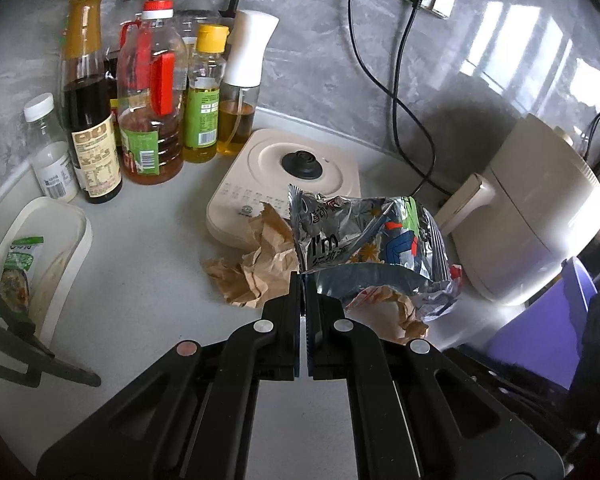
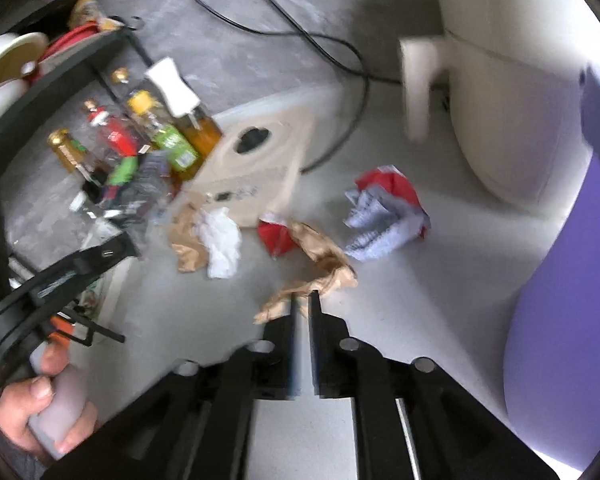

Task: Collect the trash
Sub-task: 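Hold the snack bag in the left tool while the right tool grasps brown paper, then carry the snack bag and brown paper over the lavender bucket, then open both tools to drop the bag and paper into the bucket, then move both tools back toward the remaining tissues and wrappers on the counter, then grasp the brown paper with the left tool while the right tool grasps crumpled printed paper, then carry the brown paper and crumpled paper over the lavender bucket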

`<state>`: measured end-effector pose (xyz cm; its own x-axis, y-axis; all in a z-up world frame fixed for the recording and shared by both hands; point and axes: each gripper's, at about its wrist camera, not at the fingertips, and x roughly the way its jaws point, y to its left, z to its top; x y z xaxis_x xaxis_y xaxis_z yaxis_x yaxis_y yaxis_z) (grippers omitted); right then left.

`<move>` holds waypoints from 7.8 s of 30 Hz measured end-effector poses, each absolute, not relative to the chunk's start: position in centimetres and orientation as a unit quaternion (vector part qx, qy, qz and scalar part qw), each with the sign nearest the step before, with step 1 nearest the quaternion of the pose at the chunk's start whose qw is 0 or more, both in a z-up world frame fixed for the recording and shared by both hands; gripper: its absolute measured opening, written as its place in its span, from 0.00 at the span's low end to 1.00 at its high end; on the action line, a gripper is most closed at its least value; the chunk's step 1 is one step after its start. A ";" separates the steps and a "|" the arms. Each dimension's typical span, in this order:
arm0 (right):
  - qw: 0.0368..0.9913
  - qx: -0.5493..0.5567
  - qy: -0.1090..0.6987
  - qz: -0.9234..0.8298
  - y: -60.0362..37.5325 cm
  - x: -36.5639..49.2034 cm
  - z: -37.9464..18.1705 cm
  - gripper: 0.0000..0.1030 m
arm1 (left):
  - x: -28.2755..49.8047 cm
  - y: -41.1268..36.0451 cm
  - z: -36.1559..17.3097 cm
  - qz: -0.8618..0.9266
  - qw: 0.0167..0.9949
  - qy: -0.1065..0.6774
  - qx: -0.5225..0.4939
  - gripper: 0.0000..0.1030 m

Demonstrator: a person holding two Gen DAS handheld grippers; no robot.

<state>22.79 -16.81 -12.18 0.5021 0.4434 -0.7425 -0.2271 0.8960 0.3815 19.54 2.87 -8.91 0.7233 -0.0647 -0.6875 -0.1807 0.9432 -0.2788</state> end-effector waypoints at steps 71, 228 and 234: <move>0.939 0.164 0.278 0.120 -31.9 14.2 0.4 0.16 | 16.0 -11.8 1.5 -0.082 0.953 0.273 -0.101 0.03; 0.917 0.100 0.335 0.192 -19.5 21.1 -2.6 0.34 | 20.2 -0.8 -2.6 0.039 0.940 0.306 -0.144 0.29; 0.927 0.114 0.310 0.177 -21.9 19.7 -0.8 0.35 | 19.9 -3.5 -1.2 0.007 0.945 0.300 -0.132 0.29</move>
